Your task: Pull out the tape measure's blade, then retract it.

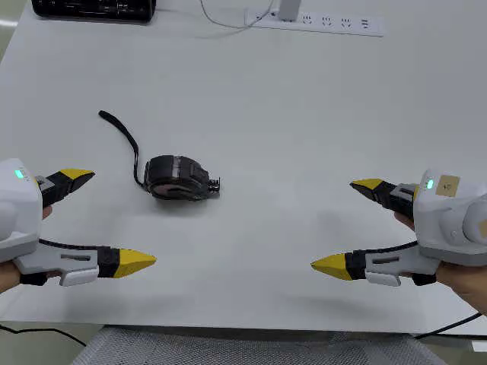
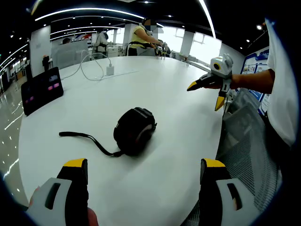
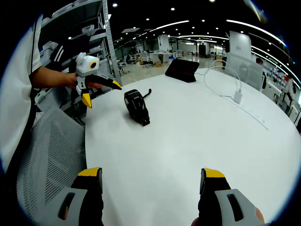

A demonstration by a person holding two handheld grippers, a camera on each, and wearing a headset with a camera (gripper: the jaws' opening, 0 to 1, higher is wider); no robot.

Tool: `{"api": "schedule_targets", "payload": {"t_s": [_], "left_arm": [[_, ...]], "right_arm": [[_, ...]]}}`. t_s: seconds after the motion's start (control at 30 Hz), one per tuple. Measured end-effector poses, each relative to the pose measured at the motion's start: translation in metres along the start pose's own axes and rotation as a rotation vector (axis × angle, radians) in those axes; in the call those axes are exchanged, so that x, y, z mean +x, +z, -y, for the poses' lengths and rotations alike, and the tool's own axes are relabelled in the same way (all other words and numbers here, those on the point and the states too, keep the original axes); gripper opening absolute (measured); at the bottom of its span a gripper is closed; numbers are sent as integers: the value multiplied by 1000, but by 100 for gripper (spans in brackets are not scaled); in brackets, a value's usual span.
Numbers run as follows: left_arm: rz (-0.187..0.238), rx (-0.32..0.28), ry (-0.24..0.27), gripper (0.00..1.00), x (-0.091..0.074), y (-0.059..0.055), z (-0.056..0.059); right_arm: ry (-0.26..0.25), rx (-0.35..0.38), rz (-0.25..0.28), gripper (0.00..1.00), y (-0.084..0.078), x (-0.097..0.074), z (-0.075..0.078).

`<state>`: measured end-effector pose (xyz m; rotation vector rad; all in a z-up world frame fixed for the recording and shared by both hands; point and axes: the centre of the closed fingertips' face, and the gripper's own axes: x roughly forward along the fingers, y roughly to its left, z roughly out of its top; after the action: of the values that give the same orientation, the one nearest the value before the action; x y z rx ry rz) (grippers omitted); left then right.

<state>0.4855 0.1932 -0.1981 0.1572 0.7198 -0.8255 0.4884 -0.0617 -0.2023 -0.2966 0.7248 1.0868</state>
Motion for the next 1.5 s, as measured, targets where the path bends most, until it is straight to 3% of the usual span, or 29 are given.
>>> {"api": "schedule_targets", "payload": {"t_s": [0.53,0.83,1.5], "left_arm": [[13,-1,3,98,-1,4,-1],[22,-12,-7,93,-2,5,-1],[-3,5,-9,96,2,4,-6]], "right_arm": [[-8,-14,6,83,0,0,2],[-12,-4,5,82,-1,-1,2],[-4,-40,1,85,7,6,7]]}}
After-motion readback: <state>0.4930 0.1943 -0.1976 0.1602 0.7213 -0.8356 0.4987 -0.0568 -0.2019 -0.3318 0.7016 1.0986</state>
